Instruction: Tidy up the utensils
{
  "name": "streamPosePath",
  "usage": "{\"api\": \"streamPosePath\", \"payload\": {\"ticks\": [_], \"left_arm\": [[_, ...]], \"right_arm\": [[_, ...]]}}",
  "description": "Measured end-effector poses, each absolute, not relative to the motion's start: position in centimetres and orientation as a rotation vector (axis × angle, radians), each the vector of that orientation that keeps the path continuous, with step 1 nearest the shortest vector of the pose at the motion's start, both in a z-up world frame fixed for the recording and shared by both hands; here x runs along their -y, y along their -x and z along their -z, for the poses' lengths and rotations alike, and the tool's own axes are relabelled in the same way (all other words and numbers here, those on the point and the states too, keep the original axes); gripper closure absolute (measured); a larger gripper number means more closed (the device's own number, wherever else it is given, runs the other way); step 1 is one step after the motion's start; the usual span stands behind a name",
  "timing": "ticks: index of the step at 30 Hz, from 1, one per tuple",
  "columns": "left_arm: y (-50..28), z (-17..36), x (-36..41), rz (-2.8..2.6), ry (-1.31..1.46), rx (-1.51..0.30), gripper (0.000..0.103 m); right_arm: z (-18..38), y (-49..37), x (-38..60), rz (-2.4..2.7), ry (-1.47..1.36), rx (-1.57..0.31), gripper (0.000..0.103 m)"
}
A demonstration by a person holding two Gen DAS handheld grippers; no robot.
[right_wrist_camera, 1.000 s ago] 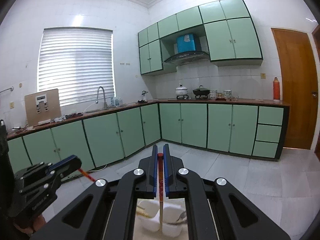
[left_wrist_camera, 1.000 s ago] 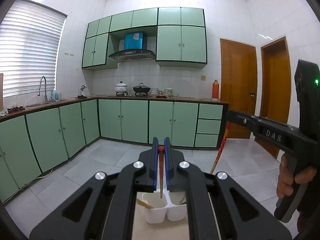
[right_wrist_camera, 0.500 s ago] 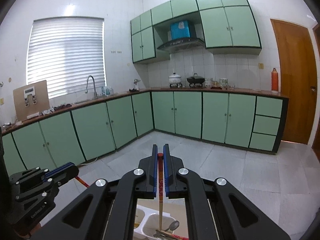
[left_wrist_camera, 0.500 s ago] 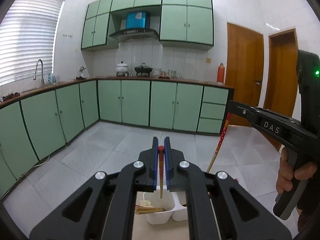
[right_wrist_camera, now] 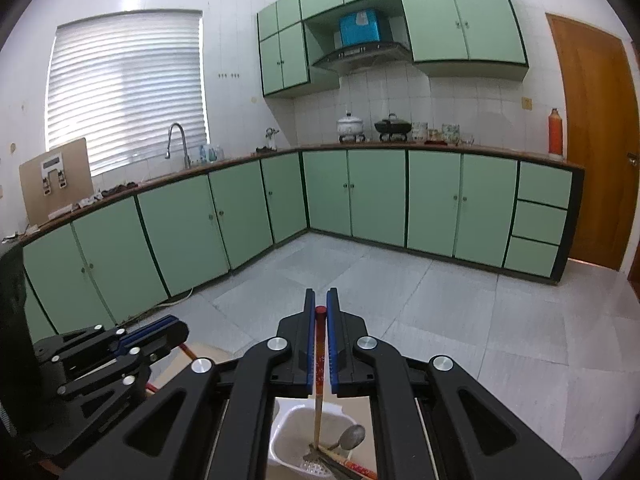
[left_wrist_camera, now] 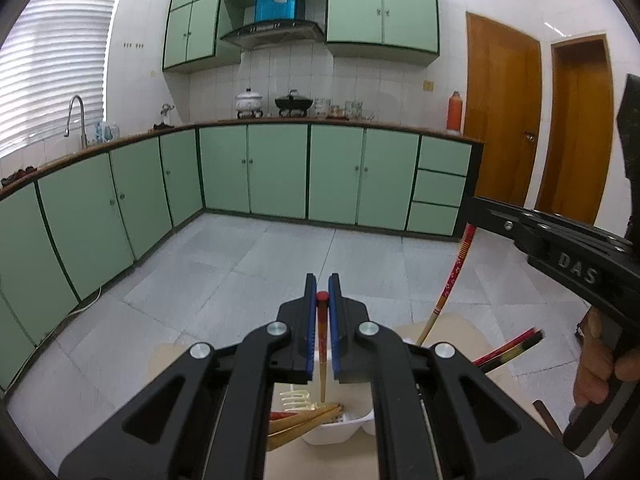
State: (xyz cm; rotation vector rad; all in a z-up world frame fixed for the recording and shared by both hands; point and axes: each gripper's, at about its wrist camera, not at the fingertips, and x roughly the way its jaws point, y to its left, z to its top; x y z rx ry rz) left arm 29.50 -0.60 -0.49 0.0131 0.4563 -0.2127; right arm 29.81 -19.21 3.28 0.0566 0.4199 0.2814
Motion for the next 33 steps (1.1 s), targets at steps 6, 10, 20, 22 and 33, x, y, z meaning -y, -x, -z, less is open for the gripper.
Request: {"api": "streamPosePath", "payload": {"ticks": [6,10,20,22,33], "left_arm": [[-30.6,2.4,0.3,0.203,-0.019,-0.51,0.095],[-30.3,2.9,-0.3,0.191,-0.01,-0.521,0.073],[-28.7,1.7,-0.7,0.164,-0.01,-0.479,0.044],[-28.1,1.3,-0.8,0.154,-0.015,-0.463,0.036],[-23.2,-1.0,-1.8,0.11,0.028,-0.405,0.008]], "right_arm": [[-0.3,-30.3,18.8,-0.286,-0.053,-0.519,0.093],[0.1,-29.8,19.8,-0.274,-0.085,-0.524,0.087],[-1.3,-27.3,22.4,-0.221,-0.154,-0.474,0.056],[-1.6,-26.9,22.7,-0.215,-0.161,-0.465,0.052],[-2.9,-21.7,23.8,-0.15,-0.154,-0.407,0.016]]}}
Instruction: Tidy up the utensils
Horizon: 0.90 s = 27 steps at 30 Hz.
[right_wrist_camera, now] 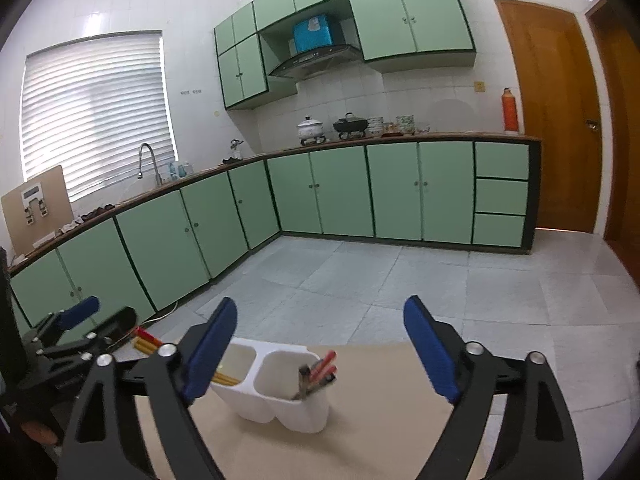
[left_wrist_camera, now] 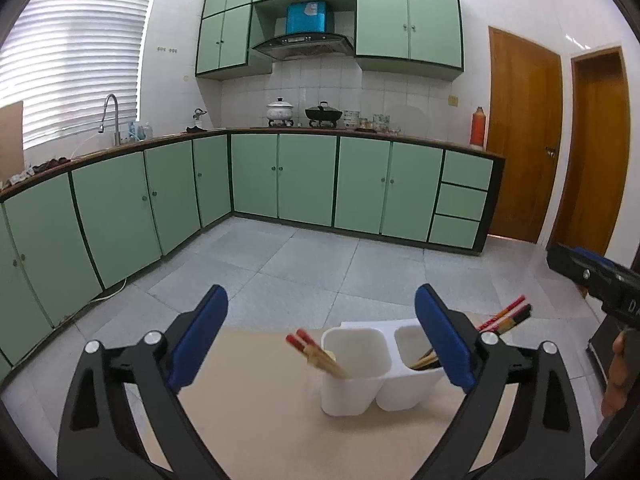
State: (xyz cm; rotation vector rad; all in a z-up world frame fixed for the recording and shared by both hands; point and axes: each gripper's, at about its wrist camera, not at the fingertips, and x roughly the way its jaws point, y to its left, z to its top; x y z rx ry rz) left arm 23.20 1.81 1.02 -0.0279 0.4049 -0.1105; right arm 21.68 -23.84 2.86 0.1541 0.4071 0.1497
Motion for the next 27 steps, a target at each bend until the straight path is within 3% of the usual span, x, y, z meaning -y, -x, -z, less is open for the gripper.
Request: {"api": "streamPosePath", "payload": {"ticks": [5,27], "left_arm": [[-21.1,-1.0,-2.9,0.111,0.074,-0.42,0.006],[-10.4,-0.1,-3.4,0.112,0.039,-0.466,0.006]], "right_arm": [[-2.9,-19.0,23.8,-0.142,-0.143,-0.406,0.006],[-1.1,-9.7,20.7,-0.244,-0.103,-0.469,0.006]]}}
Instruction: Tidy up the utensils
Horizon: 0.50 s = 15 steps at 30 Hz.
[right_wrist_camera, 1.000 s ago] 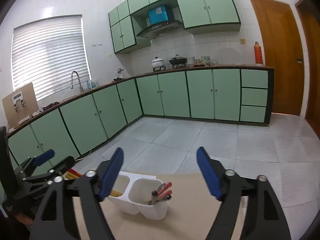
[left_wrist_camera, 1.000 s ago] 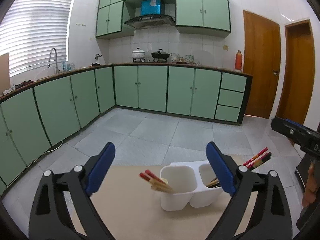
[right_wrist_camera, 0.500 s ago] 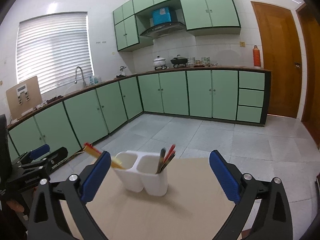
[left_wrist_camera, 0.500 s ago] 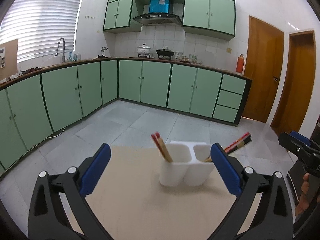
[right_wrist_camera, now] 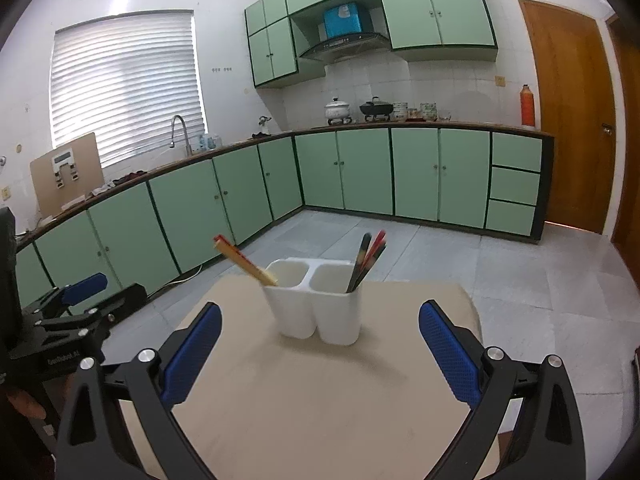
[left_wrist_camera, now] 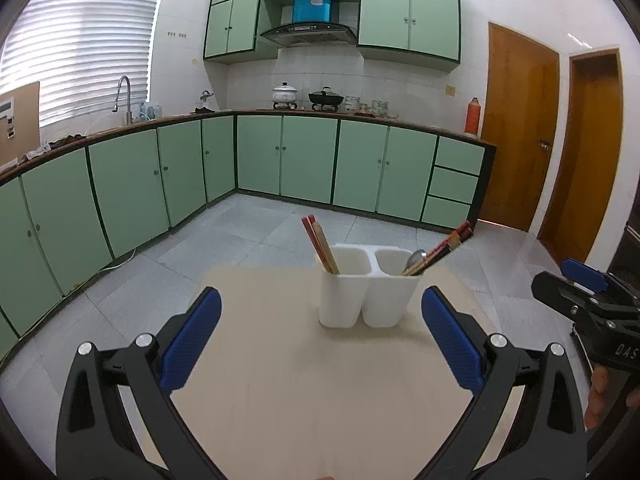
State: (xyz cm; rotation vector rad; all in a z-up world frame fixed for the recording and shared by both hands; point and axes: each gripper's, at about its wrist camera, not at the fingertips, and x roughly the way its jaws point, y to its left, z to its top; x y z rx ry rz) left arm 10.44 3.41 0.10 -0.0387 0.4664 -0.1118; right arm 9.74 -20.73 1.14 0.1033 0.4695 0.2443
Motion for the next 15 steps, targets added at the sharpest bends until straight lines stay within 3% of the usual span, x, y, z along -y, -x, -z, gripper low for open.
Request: {"api": "streamPosePath", "payload": {"ticks": [15], "left_arm": [[-6.4,-1.7,-2.2,0.124,-0.007,-0.416,0.006]], "right_arm": [[-2.1,-6.4,19.9,-0.261,-0.076,-0.433,0.006]]}}
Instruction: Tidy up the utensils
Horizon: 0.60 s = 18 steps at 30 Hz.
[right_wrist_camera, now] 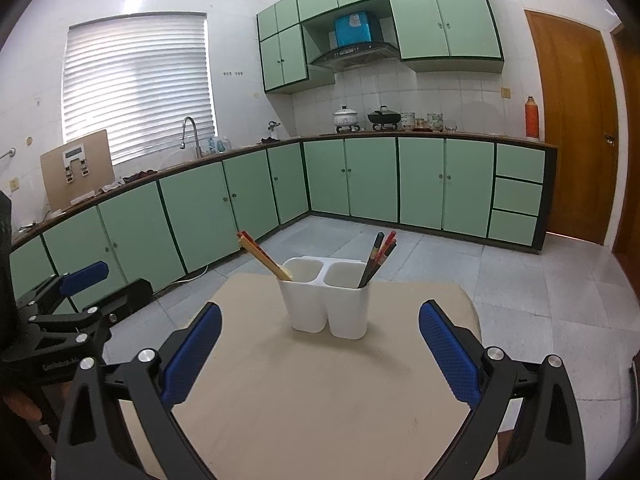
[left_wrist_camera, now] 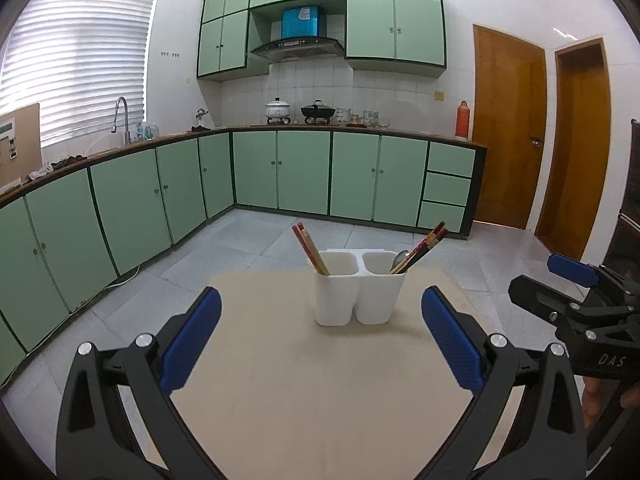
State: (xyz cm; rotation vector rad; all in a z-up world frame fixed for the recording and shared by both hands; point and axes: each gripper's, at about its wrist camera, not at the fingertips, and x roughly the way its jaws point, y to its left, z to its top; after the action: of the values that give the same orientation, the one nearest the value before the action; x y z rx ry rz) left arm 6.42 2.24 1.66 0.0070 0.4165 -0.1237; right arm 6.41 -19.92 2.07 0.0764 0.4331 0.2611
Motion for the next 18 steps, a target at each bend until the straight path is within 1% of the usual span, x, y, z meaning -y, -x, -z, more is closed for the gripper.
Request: {"api": "streamPosePath", "payload": {"ticks": [18], "left_arm": [[-5.2,-2.0,-1.6,0.127,-0.015,-0.4,0.006]], "right_arm": [[-2.5,-5.5,20.0,-0.264,-0.07,-0.409,0.006]]}}
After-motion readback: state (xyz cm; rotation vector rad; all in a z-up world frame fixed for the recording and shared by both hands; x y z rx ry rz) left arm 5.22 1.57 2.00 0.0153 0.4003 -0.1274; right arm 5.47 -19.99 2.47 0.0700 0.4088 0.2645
